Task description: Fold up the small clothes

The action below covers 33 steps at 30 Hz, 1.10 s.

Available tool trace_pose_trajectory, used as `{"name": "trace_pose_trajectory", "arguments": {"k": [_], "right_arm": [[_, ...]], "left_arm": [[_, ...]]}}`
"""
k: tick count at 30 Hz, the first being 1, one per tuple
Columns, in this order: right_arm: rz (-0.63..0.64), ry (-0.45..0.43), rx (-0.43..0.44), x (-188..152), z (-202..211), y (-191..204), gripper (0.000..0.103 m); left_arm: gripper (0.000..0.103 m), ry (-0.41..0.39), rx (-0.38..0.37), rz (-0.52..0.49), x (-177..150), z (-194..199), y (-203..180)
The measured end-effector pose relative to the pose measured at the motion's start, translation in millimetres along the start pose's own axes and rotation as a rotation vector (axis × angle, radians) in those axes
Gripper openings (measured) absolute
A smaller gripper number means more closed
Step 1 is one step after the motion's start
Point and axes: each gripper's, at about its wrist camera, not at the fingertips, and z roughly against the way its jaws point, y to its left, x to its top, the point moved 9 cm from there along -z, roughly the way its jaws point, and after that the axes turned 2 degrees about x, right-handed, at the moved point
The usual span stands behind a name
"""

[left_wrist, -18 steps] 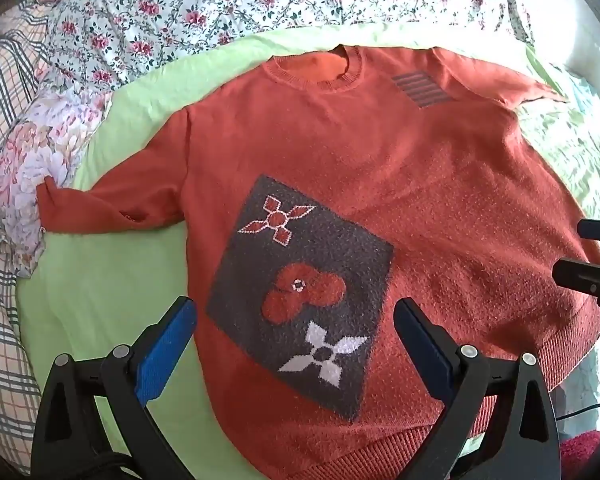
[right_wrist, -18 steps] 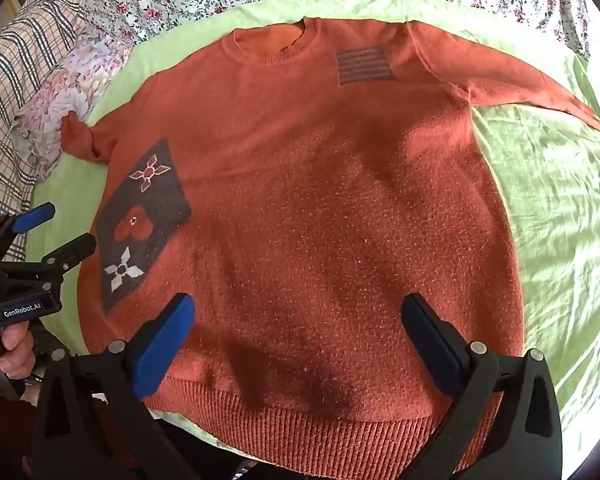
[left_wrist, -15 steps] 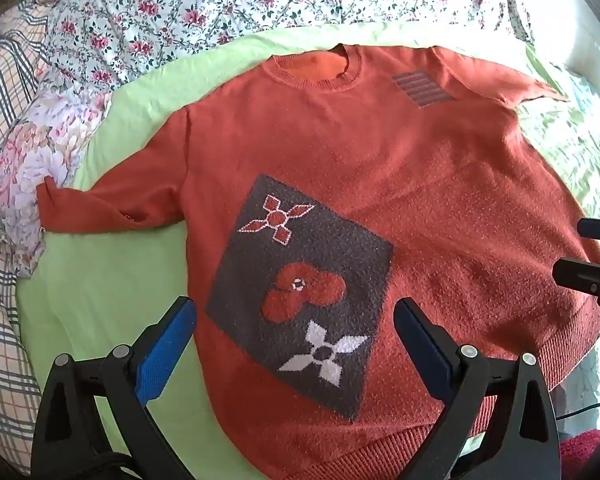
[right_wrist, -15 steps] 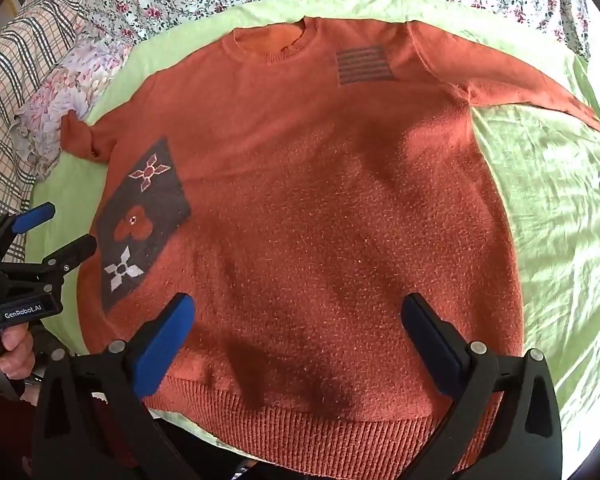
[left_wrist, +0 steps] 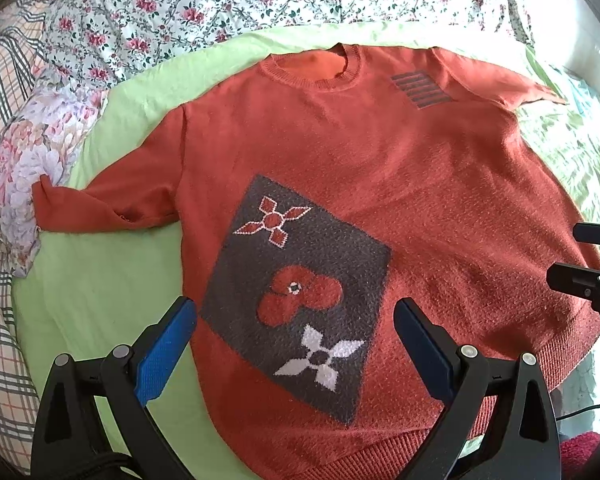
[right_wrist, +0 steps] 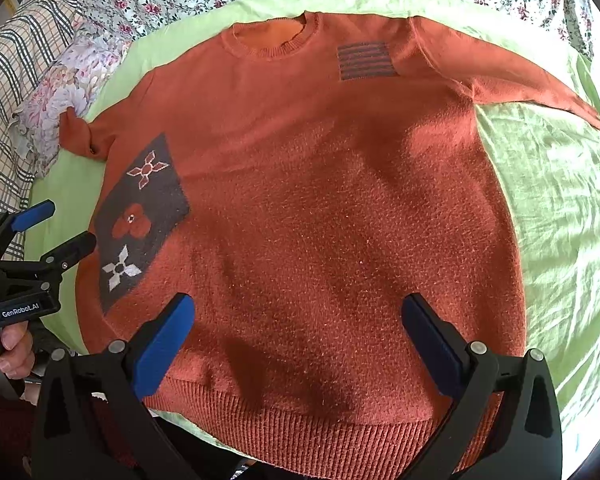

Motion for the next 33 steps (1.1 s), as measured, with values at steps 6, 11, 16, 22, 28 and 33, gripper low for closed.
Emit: {"name": "trace_pose_trajectory", "arguments": {"k": [6, 11, 16, 22, 28, 33], "right_arm": [[-0.004, -0.001, 0.007, 3, -2, 0, 0.103], [-0.001, 0.0, 0.001, 2, -3, 0, 0.103], [0.01, -0.023, 0.0, 6, -4, 4, 0.103], [0.018, -0.015, 0.006, 7, -8, 7, 0.103], [0.023, -0.005, 0.007, 8, -9, 9, 0.103], [0.027, 0.001, -0.016, 9, -10, 6, 0.103]], "left_arm": [[0.099, 0.002, -0.002, -0.003, 3, -1, 0], [0.099, -0.002, -0.011, -0.004, 4, -1, -2], [0.099, -0.006, -0.026, -0.002, 5, -1, -4], [0.099, 0.002, -0.029, -0.005, 5, -3, -3], [0.099, 0.017, -0.019, -0.015, 5, -4, -3], [0.099, 0.023, -0.011, -0.027, 5, -5, -3]]}}
